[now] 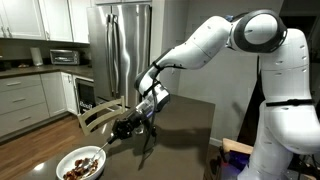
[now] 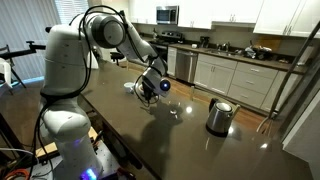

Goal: Use the spoon to transfer contents from the white bowl into the glass cup then put the spoon in the bowl

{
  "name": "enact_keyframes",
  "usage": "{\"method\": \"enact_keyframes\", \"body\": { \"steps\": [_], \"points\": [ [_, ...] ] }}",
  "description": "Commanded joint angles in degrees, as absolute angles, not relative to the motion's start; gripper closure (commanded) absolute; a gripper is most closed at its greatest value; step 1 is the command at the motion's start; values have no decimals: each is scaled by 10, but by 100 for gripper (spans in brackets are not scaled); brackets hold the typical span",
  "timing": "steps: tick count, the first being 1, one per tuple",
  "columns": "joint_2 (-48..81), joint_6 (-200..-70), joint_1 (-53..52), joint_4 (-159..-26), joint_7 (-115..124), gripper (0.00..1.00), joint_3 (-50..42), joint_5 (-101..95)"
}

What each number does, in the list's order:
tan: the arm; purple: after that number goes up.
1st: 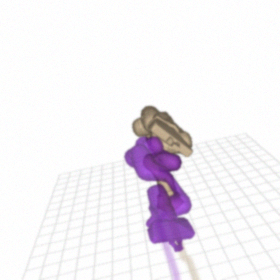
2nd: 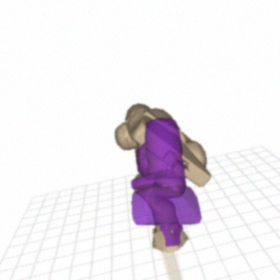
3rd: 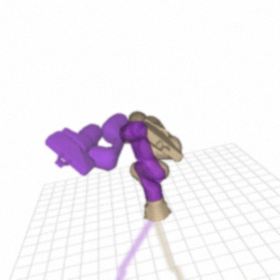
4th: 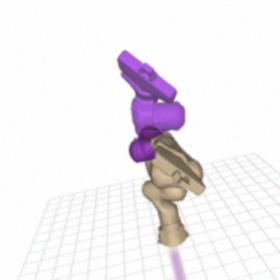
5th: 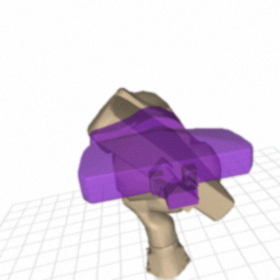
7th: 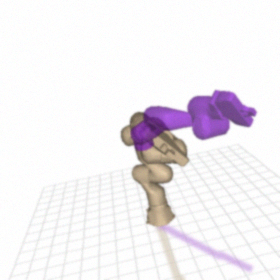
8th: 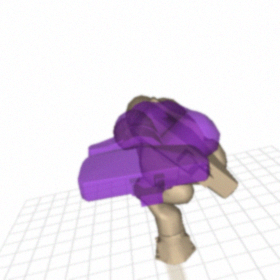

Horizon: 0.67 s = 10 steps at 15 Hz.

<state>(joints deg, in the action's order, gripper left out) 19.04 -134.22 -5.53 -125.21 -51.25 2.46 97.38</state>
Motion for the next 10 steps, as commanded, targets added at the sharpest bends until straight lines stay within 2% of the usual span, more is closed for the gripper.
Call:
{"method": "enact_keyframes", "body": {
  "steps": [1, 10],
  "points": [
    [185, -1320, -50, -1257, -531, 98, 20, 990],
    [162, -1321, -52, -1256, -511, 98, 18, 978]
  ]
}}
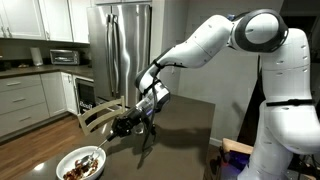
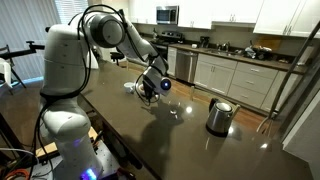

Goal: Use the spoon to transfer contents from the white bowl into the glass cup then put the spoon in the bowl

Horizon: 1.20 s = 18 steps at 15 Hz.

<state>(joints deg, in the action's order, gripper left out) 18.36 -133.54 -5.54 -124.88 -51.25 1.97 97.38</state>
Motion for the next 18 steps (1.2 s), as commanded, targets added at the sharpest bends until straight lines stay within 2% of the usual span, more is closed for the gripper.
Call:
{"method": "enact_keyframes", "body": {
  "steps": [1, 18],
  "points": [
    [158, -1321, -51, -1256, -508, 98, 18, 977],
    [69, -1354, -43, -1302, -476, 98, -6, 952]
  ]
}}
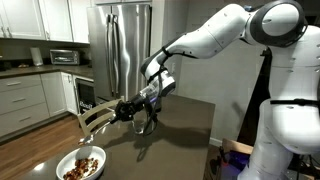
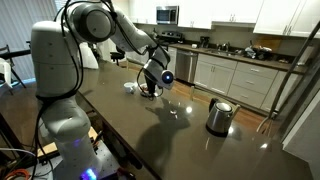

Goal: Use the spoon to transfer contents from the white bowl into the glass cup then put the spoon in the bowl

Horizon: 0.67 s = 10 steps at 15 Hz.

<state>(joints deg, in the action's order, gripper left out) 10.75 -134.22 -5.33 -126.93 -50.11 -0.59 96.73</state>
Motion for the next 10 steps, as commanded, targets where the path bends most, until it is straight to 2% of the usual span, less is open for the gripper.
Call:
{"method": "enact_keyframes", "body": {
  "steps": [1, 10],
  "points": [
    [63, -1355, -41, -1308, -474, 98, -9, 946],
    [-1, -1385, -11, -1371, -448, 98, -28, 906]
  ]
}}
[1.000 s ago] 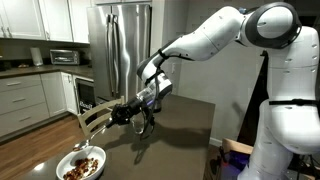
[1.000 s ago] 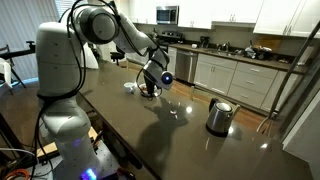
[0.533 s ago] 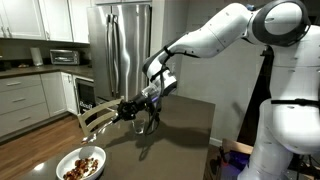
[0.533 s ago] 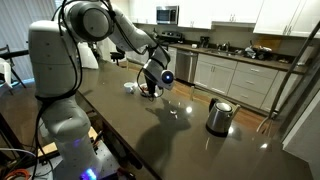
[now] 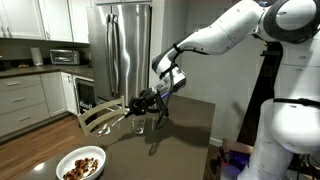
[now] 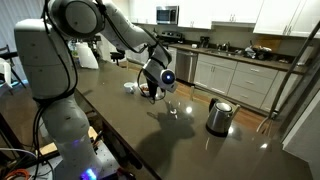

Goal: Use the spoon to transfer contents from the white bowl into the glass cup then put the spoon in the bowl

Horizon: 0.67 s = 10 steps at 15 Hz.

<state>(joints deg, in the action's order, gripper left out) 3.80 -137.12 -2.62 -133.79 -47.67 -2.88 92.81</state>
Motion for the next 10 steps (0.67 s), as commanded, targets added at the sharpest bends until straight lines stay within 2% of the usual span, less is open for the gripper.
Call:
{"method": "enact_keyframes", "body": {
  "steps": [1, 10],
  "points": [
    [-8, -1388, -7, -1378, -444, 98, -30, 901],
    [-51, -1389, 35, -1426, -442, 98, -53, 878]
  ]
}}
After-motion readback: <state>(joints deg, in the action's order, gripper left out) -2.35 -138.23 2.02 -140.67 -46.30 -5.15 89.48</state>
